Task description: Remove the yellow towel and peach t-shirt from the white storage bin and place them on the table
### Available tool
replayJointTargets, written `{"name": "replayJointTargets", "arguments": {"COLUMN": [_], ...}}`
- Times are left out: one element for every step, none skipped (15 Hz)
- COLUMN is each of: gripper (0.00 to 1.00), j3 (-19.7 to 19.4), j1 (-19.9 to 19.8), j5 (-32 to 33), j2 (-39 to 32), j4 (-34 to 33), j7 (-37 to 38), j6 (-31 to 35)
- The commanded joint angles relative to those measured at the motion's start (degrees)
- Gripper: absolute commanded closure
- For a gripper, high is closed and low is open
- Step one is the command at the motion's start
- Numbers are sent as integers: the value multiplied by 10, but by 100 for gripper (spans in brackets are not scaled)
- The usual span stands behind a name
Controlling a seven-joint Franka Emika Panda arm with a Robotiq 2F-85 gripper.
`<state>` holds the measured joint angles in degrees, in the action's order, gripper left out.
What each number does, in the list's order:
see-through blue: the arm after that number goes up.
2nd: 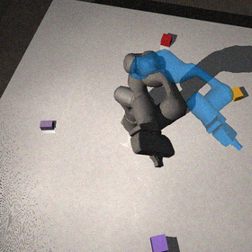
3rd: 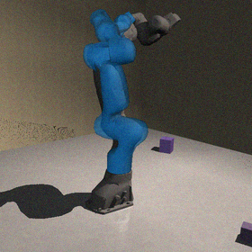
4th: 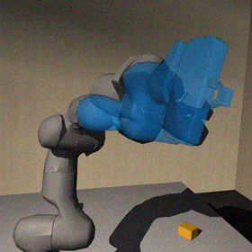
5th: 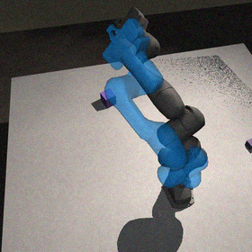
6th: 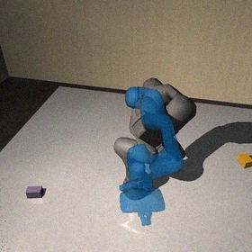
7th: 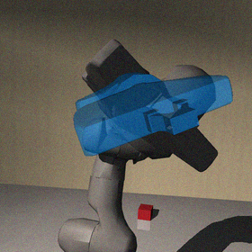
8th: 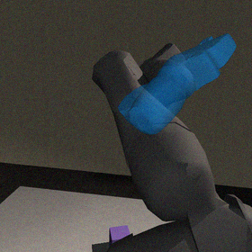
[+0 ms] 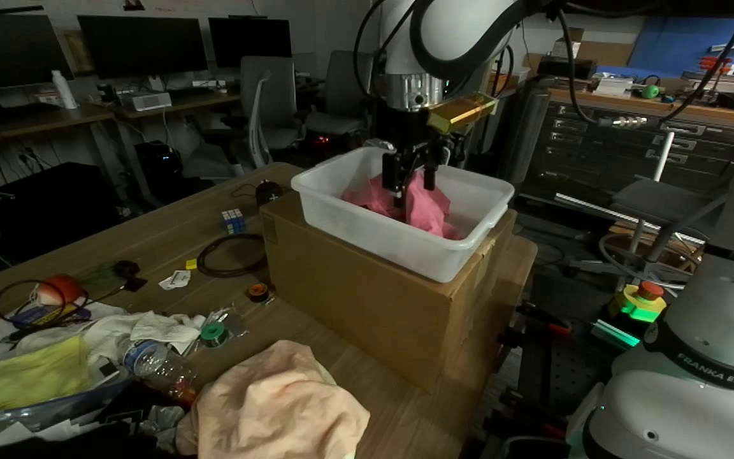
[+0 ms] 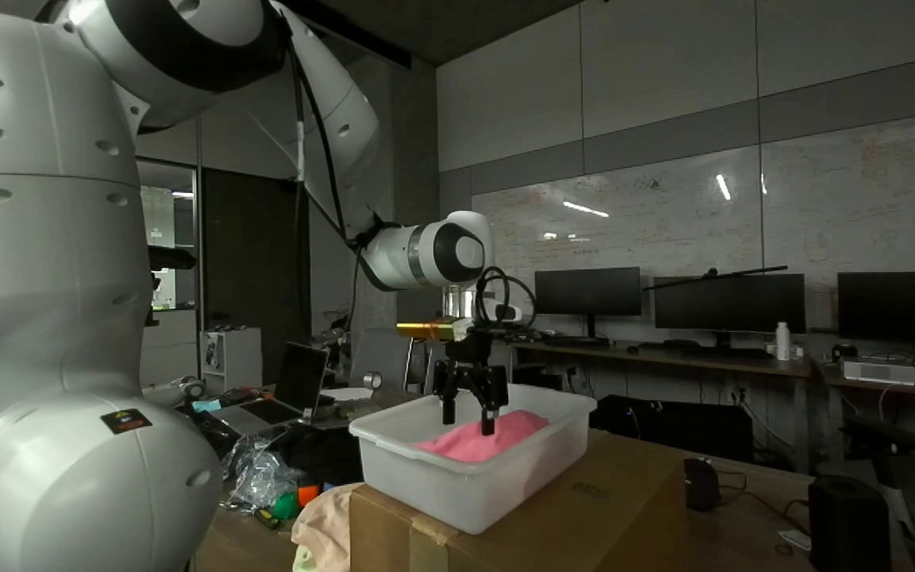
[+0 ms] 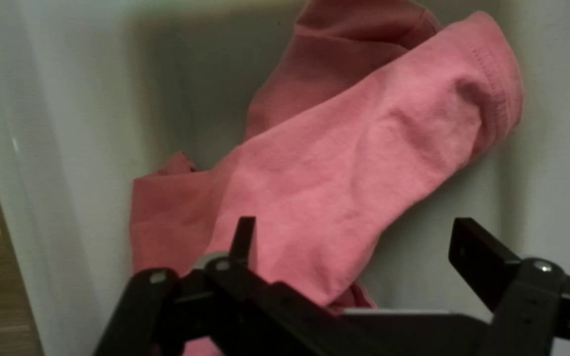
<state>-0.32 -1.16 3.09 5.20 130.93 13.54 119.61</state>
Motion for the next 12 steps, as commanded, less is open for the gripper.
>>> {"name": "replayJointTargets", "arguments": {"gripper": [0, 0, 0, 0, 0, 0, 0, 0, 0, 0, 0, 0], "j3": [-2, -2, -3, -3, -3, -3, -4, -5, -6, -7, -8, -9], "j1": [-7, -7, -8, -8, -8, -9, -9, -10, -10, -11, -11, -12], "j5": [16, 20, 15, 20, 25, 28, 26, 36, 46, 55, 60, 66], "j2": [0, -3, -6, -12, -17, -22, -27, -32, -37, -42, -46, -50], "j4": [7, 8, 8, 9, 10, 10, 10, 11, 11, 11, 11, 11], "j7": [15, 15, 12, 16, 19, 21, 19, 29, 38, 46, 51, 57], "j6": [17, 26, 30, 44, 56, 66, 76, 86, 96, 104, 109, 114]}}
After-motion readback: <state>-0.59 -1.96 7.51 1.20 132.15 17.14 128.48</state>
